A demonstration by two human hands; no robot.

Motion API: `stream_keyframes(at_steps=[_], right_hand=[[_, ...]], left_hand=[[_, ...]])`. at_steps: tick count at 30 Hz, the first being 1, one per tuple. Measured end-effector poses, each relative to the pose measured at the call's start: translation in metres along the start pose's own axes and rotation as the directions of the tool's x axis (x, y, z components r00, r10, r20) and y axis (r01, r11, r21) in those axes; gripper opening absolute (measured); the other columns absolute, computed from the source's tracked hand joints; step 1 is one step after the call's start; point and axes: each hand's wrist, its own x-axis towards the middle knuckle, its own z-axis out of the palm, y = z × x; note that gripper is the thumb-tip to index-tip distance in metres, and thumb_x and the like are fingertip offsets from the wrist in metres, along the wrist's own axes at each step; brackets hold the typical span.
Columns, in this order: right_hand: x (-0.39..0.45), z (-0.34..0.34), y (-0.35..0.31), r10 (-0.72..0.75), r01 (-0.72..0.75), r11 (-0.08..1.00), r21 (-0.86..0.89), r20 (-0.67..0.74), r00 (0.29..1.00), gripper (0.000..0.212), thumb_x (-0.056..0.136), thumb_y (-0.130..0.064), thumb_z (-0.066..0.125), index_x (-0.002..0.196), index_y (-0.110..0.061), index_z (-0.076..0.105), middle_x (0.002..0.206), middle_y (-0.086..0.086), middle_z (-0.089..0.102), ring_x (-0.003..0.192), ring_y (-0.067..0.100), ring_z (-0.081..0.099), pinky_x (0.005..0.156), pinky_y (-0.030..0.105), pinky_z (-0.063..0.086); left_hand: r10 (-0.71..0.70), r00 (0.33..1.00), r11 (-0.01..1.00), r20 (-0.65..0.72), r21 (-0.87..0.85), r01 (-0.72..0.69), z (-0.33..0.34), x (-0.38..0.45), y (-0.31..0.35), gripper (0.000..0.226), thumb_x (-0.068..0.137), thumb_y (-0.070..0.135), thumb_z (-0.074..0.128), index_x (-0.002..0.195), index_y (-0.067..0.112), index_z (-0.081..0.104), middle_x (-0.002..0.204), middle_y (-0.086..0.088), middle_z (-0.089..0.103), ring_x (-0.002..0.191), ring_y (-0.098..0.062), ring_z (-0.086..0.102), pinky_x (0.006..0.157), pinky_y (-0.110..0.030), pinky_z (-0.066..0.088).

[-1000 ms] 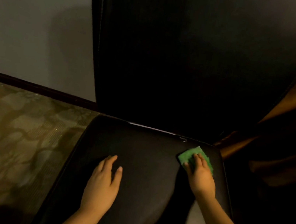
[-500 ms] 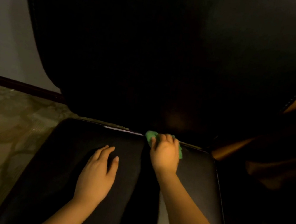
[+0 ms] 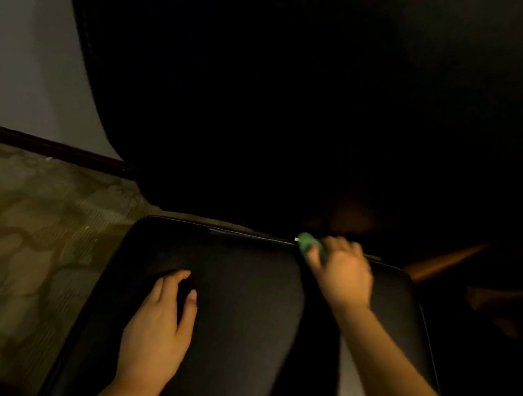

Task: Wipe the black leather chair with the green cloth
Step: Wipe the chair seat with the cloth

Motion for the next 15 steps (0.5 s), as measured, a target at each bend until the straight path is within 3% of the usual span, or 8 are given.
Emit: stream_keyframes(at_steps=[2, 4, 7, 10, 13, 15], right_hand=[[0.002, -0.001, 0.003, 0.108, -0.108, 0.994, -0.005, 0.006, 0.994, 0.032, 0.088, -0.031, 0.053, 0.093, -0.002, 0.063, 0.094, 0.022, 0.065, 0.090, 0.040, 0.053, 0.071, 0.042, 0.044], [0.003, 0.011, -0.036, 0.088, -0.089, 0.996, 0.031, 0.029, 0.996, 0.030, 0.088, -0.030, 0.052, 0.095, -0.002, 0.062, 0.099, 0.022, 0.065, 0.094, 0.039, 0.051, 0.076, 0.042, 0.043], [0.000, 0.042, -0.134, -0.169, 0.143, 0.966, 0.215, 0.107, 0.980, 0.029, 0.089, -0.028, 0.050, 0.099, -0.003, 0.060, 0.104, 0.021, 0.063, 0.098, 0.037, 0.049, 0.082, 0.043, 0.041], [0.002, 0.050, -0.192, -0.351, 0.286, 0.905, 0.315, 0.174, 0.920, 0.035, 0.091, -0.031, 0.048, 0.111, -0.004, 0.057, 0.113, 0.017, 0.059, 0.105, 0.035, 0.045, 0.088, 0.045, 0.040], [0.004, 0.046, -0.158, -0.389, 0.344, 0.902, 0.262, 0.142, 0.910, 0.033, 0.089, -0.035, 0.051, 0.107, -0.009, 0.060, 0.107, 0.013, 0.062, 0.102, 0.032, 0.049, 0.083, 0.042, 0.043], [0.002, 0.035, -0.094, -0.231, 0.216, 0.963, 0.163, 0.073, 0.970, 0.029, 0.088, -0.034, 0.052, 0.098, -0.008, 0.062, 0.100, 0.016, 0.065, 0.096, 0.035, 0.052, 0.077, 0.041, 0.044]], left_hand=[[0.042, 0.999, 0.999, 0.016, 0.001, -0.042, 0.002, 0.001, -0.004, 0.040, 0.089, 0.031, 0.043, 0.127, 0.019, 0.044, 0.131, 0.001, 0.050, 0.104, -0.015, 0.058, 0.068, -0.019, 0.041], [0.078, 0.996, 0.997, 0.048, 0.015, -0.079, 0.006, 0.001, -0.011, 0.038, 0.086, 0.031, 0.048, 0.122, 0.017, 0.050, 0.130, -0.001, 0.053, 0.111, -0.018, 0.056, 0.076, -0.024, 0.046], [0.096, 0.986, 0.990, 0.136, 0.094, -0.109, 0.006, 0.004, -0.014, 0.048, 0.084, 0.028, 0.053, 0.128, 0.011, 0.044, 0.136, -0.007, 0.046, 0.123, -0.022, 0.047, 0.094, -0.031, 0.044], [0.049, 0.949, 0.972, 0.312, 0.202, -0.117, 0.003, 0.006, -0.017, 0.067, 0.088, 0.027, 0.046, 0.142, 0.011, 0.010, 0.152, -0.006, 0.015, 0.139, -0.018, 0.018, 0.110, -0.024, 0.022], [0.140, 0.955, 0.960, 0.262, 0.199, -0.196, 0.002, 0.003, -0.025, 0.064, 0.083, 0.045, 0.045, 0.139, 0.018, 0.028, 0.148, -0.001, 0.031, 0.133, -0.016, 0.033, 0.103, -0.027, 0.036], [0.152, 0.962, 0.957, 0.225, 0.209, -0.200, 0.004, 0.001, -0.028, 0.064, 0.078, 0.057, 0.036, 0.131, 0.021, 0.043, 0.138, -0.001, 0.047, 0.123, -0.018, 0.049, 0.090, -0.030, 0.049]])
